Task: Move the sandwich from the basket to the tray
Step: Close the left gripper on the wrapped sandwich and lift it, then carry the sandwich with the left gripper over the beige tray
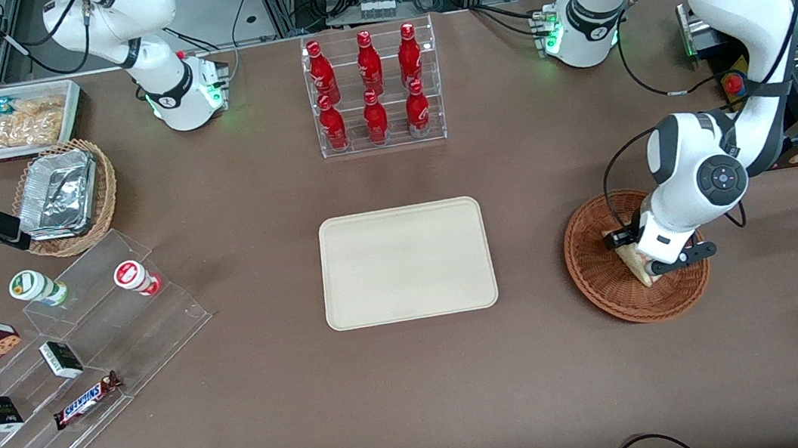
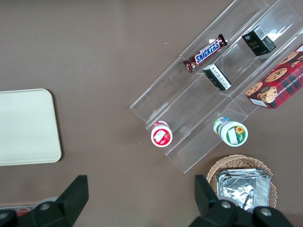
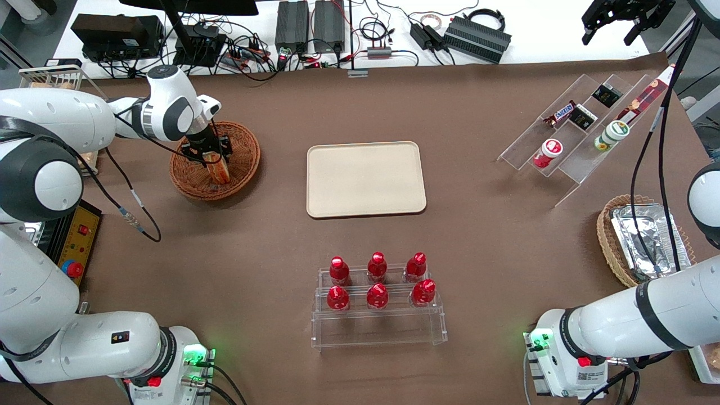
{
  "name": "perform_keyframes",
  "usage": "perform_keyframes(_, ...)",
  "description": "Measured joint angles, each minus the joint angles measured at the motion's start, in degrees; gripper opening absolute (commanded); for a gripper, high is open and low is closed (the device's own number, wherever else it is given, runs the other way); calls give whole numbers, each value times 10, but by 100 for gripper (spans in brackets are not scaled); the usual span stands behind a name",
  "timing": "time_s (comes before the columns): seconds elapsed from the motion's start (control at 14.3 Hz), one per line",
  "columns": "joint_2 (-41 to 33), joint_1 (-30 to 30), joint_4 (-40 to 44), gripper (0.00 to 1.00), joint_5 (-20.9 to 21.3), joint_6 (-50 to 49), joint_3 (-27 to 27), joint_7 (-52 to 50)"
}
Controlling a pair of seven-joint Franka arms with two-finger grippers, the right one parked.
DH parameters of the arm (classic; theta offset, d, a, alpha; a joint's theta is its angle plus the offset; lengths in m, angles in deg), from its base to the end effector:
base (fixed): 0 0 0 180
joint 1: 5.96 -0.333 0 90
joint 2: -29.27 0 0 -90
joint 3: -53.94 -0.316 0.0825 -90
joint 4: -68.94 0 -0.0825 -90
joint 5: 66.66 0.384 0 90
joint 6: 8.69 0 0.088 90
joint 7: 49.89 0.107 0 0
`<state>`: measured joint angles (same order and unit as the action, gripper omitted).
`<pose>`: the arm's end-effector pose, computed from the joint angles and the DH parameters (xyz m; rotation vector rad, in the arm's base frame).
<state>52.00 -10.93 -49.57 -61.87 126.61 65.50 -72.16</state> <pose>0.5766 -0.0644 0.2337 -3.1167 -0.3490 0.1511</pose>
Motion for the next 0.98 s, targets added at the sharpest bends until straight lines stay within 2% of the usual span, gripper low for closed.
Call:
perform_keyframes(0.42, -4, -1, 10, 14, 0, -2, 0, -13)
perform_keyframes(0.7, -27, 3, 70, 15, 0, -98, 12, -26)
perform_keyframes(0.84, -40, 22, 98, 15, 0, -138, 26, -51)
perform_keyframes(0.98, -42, 66, 113, 15, -1, -146, 31, -80)
